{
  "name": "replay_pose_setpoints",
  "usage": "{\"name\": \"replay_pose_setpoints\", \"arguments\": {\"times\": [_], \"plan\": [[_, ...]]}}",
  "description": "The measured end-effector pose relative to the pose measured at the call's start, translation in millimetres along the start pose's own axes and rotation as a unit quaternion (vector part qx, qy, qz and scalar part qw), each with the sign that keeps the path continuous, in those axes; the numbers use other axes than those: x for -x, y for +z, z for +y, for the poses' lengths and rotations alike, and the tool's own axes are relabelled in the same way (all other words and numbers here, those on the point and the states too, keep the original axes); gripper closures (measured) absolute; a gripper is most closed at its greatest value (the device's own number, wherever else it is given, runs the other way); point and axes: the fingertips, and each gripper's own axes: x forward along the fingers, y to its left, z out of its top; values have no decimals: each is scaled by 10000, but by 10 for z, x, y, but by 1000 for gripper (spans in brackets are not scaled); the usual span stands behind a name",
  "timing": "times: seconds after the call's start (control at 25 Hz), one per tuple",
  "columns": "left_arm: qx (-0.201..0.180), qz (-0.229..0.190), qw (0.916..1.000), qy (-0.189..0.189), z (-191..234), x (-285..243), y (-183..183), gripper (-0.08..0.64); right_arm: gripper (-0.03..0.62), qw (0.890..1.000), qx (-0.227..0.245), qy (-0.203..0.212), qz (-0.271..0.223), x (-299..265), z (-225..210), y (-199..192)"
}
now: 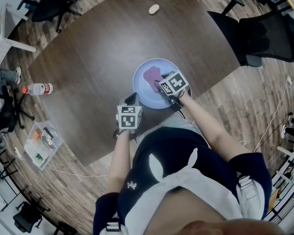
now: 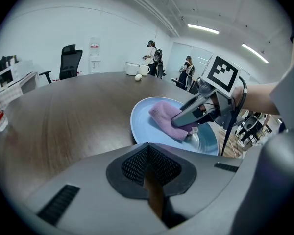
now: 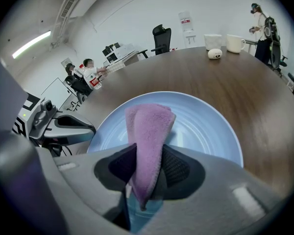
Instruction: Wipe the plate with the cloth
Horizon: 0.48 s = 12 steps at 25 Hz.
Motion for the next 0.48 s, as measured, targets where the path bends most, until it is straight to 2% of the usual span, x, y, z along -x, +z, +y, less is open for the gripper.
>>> {"name": "replay_pose_setpoints", "arguments": {"times": [0.28,0.48], "plan": [[21,11,10000,-59,-16,21,18,555,449,9998,-63,-164,-16,53,-147,0],[-17,13,10000,-76,0,15,7,555,449,9993,68,-362,-7,81,-234,6]]}}
